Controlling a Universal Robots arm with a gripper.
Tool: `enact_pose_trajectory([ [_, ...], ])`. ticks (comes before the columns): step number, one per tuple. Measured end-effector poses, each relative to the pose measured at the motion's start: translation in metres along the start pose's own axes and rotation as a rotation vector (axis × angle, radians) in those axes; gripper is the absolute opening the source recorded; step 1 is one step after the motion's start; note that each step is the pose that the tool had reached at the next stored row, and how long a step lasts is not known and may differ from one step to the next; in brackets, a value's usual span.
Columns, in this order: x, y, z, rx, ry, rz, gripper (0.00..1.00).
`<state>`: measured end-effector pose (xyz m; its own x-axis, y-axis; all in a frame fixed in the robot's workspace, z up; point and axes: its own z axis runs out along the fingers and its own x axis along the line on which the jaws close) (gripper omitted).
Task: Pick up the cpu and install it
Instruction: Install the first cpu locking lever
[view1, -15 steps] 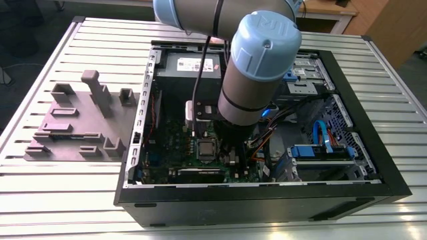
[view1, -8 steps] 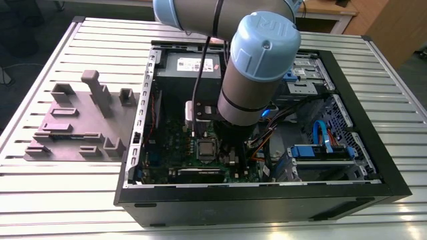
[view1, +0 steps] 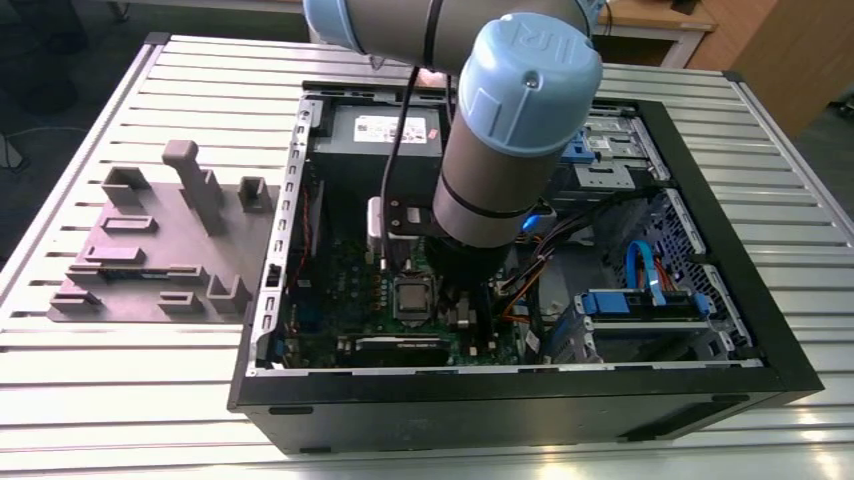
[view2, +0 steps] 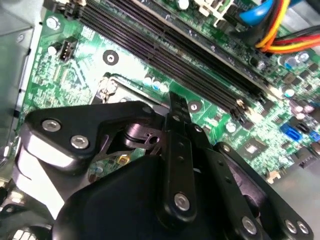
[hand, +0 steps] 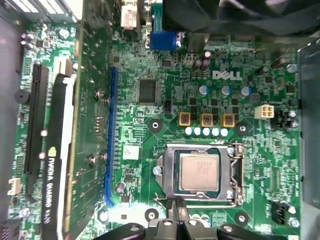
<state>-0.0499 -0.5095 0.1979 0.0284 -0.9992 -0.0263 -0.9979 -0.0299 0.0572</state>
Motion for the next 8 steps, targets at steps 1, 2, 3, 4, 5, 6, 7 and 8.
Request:
enact_pose_trajectory([
  [1, -0.0001, 0.0002, -0.0027, 0.0, 0.0, 0.0, 0.1],
  [2, -0.0001, 0.0003, -0.0059, -0.0001, 0.0002, 0.0, 0.1],
  [3, -0.0002, 0.0005, -0.0092, -0.0002, 0.0003, 0.0, 0.1],
  [4, -0.0003, 0.0007, -0.012, -0.0001, 0.0002, 0.0, 0.1],
  [5, -0.0004, 0.0008, -0.0148, 0.0, 0.0002, 0.0, 0.1],
  [6, -0.0005, 0.001, -0.0177, -0.0001, 0.0002, 0.0, 0.1],
  [7, -0.0005, 0.0011, -0.0203, -0.0001, 0.0002, 0.0, 0.1],
  [8, -0.0006, 0.0013, -0.0224, -0.0001, 0.0002, 0.0, 0.1],
])
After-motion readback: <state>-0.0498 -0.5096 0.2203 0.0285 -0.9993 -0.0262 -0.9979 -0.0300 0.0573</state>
